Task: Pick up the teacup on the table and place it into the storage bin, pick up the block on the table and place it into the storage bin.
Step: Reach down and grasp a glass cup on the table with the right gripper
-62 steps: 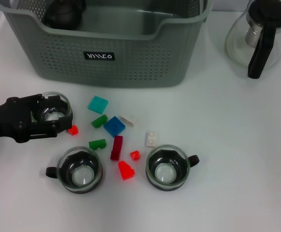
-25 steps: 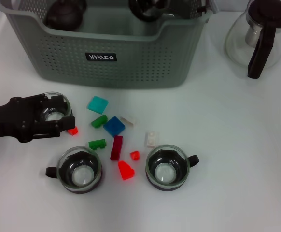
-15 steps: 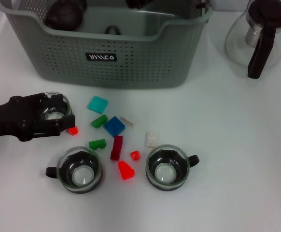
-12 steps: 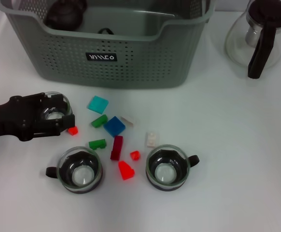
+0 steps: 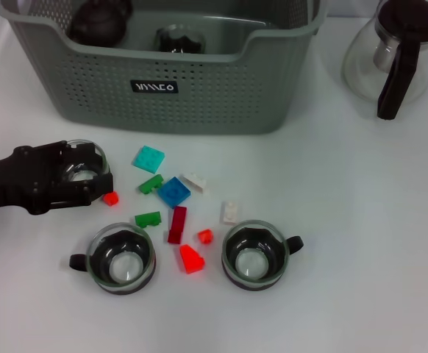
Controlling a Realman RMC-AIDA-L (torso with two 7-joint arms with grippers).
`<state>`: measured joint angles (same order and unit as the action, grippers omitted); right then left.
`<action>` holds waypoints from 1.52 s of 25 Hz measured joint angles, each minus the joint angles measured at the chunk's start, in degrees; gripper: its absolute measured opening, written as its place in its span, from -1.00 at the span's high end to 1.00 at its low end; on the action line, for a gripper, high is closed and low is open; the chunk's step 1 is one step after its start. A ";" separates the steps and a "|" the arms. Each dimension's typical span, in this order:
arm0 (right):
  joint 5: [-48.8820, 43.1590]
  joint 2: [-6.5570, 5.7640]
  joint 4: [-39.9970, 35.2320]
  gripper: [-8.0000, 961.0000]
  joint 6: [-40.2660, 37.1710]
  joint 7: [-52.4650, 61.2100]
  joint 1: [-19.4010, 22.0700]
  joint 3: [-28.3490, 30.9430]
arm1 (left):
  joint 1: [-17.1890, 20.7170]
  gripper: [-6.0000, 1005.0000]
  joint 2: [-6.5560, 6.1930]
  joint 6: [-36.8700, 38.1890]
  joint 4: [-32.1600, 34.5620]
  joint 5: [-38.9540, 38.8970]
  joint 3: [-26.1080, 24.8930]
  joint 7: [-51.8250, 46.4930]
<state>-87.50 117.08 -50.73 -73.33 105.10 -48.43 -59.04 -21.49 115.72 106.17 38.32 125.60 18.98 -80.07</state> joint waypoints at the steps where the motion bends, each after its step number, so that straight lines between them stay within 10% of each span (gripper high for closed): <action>1: 2.51 -0.61 1.67 -0.62 -5.87 -3.10 1.34 1.74 | -0.04 -0.69 0.00 -0.01 0.00 0.00 -0.02 0.00; 7: -1.78 -4.92 5.59 -0.66 -29.52 -7.93 4.75 4.98 | -0.71 -0.69 -0.32 0.00 0.00 -0.01 -0.08 -0.04; 11: -10.71 -5.12 1.76 -0.65 -38.30 -6.45 4.59 3.53 | -1.00 -0.69 -0.49 -0.11 0.00 0.00 -0.07 -0.12; 25: -42.05 3.15 -8.81 -0.65 -38.04 1.87 -3.20 -10.54 | -0.58 -0.68 -0.40 -1.35 0.00 0.04 -0.09 -0.09; 38: -43.07 3.53 -7.64 -0.65 -28.32 5.86 -5.27 -28.65 | -0.57 -0.68 -0.06 -2.38 -0.04 0.03 -0.61 0.00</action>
<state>-130.57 120.61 -58.37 -101.64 110.96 -53.70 -87.69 -22.06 115.66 103.79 38.28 125.63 18.37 -80.07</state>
